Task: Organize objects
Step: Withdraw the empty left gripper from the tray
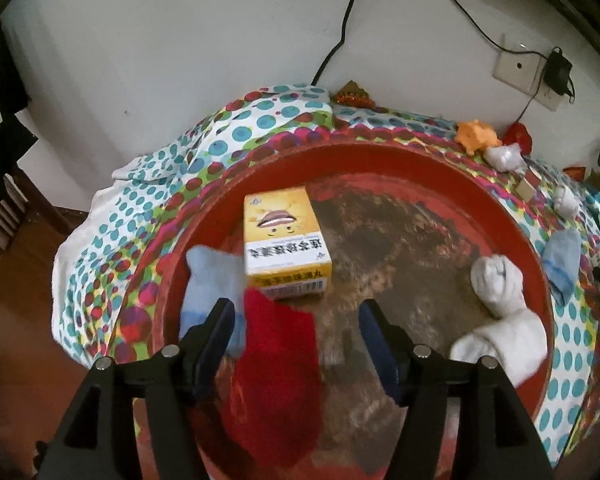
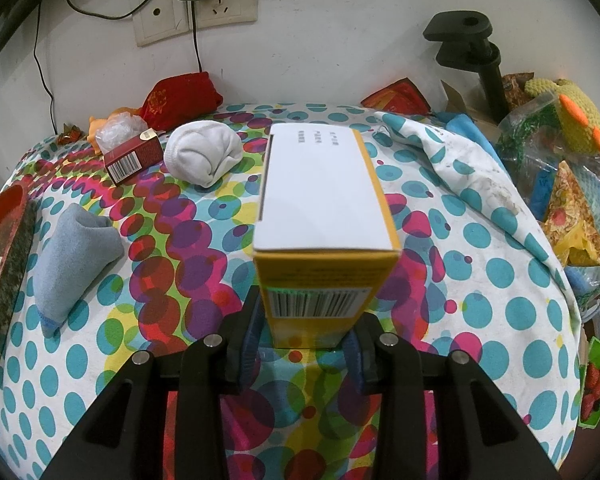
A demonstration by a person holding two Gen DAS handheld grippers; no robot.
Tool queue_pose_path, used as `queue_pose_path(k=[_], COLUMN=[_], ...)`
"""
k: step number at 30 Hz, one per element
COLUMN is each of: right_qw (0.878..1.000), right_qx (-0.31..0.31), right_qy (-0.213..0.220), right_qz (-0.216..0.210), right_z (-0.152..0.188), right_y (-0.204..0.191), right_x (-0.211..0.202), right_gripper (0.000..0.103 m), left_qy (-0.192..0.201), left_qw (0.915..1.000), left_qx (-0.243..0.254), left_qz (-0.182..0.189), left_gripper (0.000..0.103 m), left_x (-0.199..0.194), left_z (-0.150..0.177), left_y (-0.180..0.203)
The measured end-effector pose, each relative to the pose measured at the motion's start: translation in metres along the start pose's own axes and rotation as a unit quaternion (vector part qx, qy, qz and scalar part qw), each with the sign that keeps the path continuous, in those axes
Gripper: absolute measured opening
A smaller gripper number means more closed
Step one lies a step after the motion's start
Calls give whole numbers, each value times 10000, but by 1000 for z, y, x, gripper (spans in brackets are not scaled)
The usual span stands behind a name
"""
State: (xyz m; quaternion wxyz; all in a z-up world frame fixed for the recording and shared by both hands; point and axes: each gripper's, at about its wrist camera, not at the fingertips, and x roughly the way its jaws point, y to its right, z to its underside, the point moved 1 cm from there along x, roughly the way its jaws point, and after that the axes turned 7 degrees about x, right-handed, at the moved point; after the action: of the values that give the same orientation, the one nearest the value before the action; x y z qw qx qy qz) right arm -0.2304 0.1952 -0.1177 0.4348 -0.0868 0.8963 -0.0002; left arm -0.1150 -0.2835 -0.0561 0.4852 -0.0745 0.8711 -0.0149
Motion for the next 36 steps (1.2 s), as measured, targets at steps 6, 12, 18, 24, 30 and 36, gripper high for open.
queue_pose_path(k=[6,12,18,24,30,36], right_qw=[10000,10000,9999,9996,9986,9961], right_qx=[-23,-22,12,-106,-244,-574], right_qy=[2,-1,-5,38,94,167], right_qz=[22,45,108,265,458,653], right_z=[0,-1,-2,-1,1,3], right_y=[0,1,4,-1,-7,-22], right_x=[0,1,1,0,-2,-3], right_gripper=[35,38,42,42,42,30], left_qy=[280,498,712,810,1028,1034], left_qw=[9990,9987,9974,9963,9932,9931], left_qx=[205,116,83,181,352,306], left_qz=[-269,41,-97,-234,-429,-462], left_gripper=[66,66,66,66,66,66], left_x=[-25,-50,-65,-70,-81,-84], left_z=[22,50,79,107,123,123], left_y=[16,36,49,53,50,40])
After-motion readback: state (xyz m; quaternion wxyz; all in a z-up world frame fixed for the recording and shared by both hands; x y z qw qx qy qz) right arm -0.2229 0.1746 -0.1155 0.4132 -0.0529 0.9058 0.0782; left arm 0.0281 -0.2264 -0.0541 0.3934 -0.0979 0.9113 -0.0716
